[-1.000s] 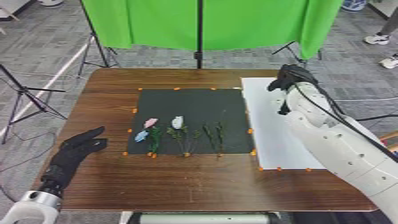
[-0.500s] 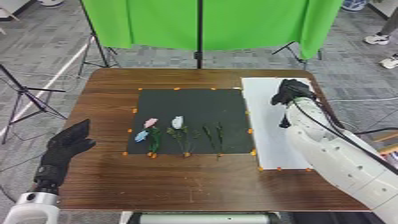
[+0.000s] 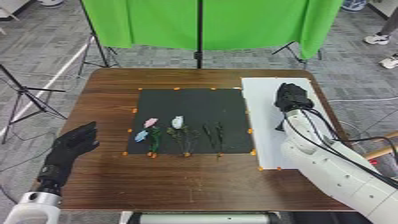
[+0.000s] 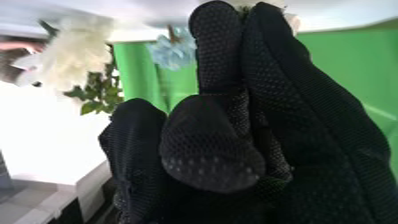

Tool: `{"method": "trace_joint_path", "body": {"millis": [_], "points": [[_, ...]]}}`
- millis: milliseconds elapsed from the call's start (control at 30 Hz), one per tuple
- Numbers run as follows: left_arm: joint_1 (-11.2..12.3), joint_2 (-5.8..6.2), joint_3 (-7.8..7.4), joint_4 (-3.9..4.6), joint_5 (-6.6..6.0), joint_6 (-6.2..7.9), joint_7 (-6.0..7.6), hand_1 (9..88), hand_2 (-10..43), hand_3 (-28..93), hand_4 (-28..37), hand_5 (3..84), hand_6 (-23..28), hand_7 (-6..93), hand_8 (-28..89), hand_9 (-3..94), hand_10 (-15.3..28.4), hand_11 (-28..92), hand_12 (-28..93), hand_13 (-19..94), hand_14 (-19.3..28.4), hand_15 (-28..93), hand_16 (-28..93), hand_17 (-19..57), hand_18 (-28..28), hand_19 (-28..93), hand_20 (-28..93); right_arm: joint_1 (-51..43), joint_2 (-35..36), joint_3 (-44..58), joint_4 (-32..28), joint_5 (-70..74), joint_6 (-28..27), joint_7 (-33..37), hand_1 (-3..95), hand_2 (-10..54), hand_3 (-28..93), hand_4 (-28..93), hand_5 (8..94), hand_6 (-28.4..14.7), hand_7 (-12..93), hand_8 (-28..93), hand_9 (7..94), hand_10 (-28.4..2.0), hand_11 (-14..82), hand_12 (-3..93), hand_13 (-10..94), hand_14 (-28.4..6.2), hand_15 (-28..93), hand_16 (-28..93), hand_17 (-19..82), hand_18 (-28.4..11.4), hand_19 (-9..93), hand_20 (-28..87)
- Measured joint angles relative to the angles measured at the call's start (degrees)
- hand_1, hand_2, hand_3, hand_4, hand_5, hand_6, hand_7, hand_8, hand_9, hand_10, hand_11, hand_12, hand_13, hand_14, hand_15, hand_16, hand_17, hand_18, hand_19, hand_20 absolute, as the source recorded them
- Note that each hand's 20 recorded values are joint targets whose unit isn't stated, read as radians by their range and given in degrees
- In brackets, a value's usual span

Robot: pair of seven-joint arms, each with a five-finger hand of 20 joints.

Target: Arrange flowers

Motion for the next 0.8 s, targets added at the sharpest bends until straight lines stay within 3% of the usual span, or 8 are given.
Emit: {"method": "trace_joint_path", "body": {"millis": [233, 433, 600, 800], "points": [[0.08, -0.16, -0.31, -0.04, 0.00, -0.39, -0.33, 42.2, -6.9, 63, -7.4, 39.0, 6.2, 11.2, -7, 35.6, 12.2, 19, 10, 30, 14.7, 13, -1, 9.3, 13.3, 18, 18, -0.53, 0.08, -0.23, -0.90, 0.09, 4.03, -0.11, 65.2, -9.5, 55, -17, 80.5, 0.5, 26, 6, 92.5, -8.4, 10.4, 43.8, 92, -0.6, 65, 34, 65, -14.8, 93, 61], [0.39, -0.22, -0.91, -0.22, -0.04, -0.52, -0.88, 41.3, -6.8, 63, -7.5, 39.2, 6.3, 10.8, -6, 36.3, 12.4, 19, 10, 31, 15.3, 14, -1, 8.7, 13.3, 18, 17, -1.97, 2.42, 2.73, -12.65, 4.90, 2.97, 0.38, 65.2, -9.5, 55, -17, 80.8, 0.0, 25, 7, 92.6, -8.5, 10.2, 44.0, 92, -0.4, 65, 34, 65, -14.9, 93, 61], [0.71, -0.22, -1.35, -0.54, -0.04, -1.00, -1.42, 40.9, -6.9, 63, -7.5, 39.3, 6.4, 10.4, -6, 36.8, 12.5, 19, 10, 31, 15.3, 14, -1, 8.5, 13.3, 18, 17, -0.01, 2.67, 3.60, -21.12, 13.11, -2.05, -0.51, 65.5, -9.5, 54, -16, 80.9, -0.5, 25, 8, 92.6, -8.7, 10.0, 44.2, 92, -0.4, 64, 35, 65, -14.8, 93, 61], [1.14, -0.22, -1.74, -0.92, 0.02, -1.35, -1.82, 40.5, -7.0, 63, -7.8, 39.4, 6.3, 10.3, -6, 37.5, 12.7, 19, 10, 32, 15.8, 14, -1, 8.1, 13.4, 18, 17, 4.76, 0.00, 0.55, -24.17, 20.25, -10.71, -3.06, 65.7, -9.5, 54, -16, 80.7, -0.8, 24, 9, 92.3, -9.1, 9.6, 43.8, 92, -0.1, 64, 35, 65, -14.6, 93, 61]]}}
